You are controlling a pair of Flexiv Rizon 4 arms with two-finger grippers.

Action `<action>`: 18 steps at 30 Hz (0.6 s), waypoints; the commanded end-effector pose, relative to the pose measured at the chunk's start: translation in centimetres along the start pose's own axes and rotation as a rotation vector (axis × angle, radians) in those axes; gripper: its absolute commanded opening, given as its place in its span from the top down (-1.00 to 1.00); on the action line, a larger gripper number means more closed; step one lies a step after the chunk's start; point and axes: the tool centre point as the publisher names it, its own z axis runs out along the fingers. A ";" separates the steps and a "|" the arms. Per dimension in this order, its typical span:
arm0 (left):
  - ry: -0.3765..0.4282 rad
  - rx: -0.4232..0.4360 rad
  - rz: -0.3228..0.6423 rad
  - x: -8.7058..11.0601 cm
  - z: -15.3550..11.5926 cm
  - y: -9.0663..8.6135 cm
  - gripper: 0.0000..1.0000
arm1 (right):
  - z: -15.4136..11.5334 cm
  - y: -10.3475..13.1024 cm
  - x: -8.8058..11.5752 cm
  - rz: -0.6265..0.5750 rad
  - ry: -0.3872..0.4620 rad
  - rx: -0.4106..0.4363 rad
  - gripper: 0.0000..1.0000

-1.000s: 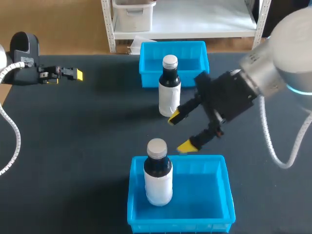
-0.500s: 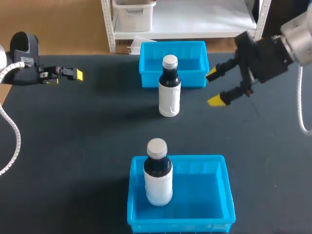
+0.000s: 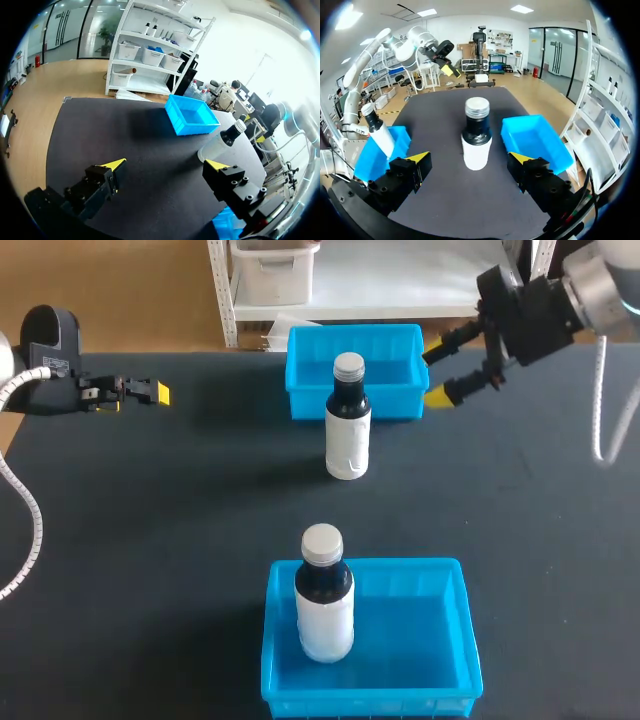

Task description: Pick up the bottle, and place it in the far bin if it is heavy, or in the near bin if it is light.

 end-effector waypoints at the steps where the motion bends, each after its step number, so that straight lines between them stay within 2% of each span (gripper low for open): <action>1: 0.000 0.000 0.000 0.0 0.0 0.0 -1.00 | 1.7 -3.6 -0.2 -0.008 -0.020 -0.071 -1.00; 6: 0.000 0.000 0.000 0.0 0.0 0.0 -1.00 | 3.0 -3.8 -0.6 -0.026 -0.035 -0.108 -1.00; 18: 0.000 0.000 0.000 0.0 0.0 0.0 -1.00 | 5.2 -2.5 -1.8 -0.044 -0.062 -0.165 -1.00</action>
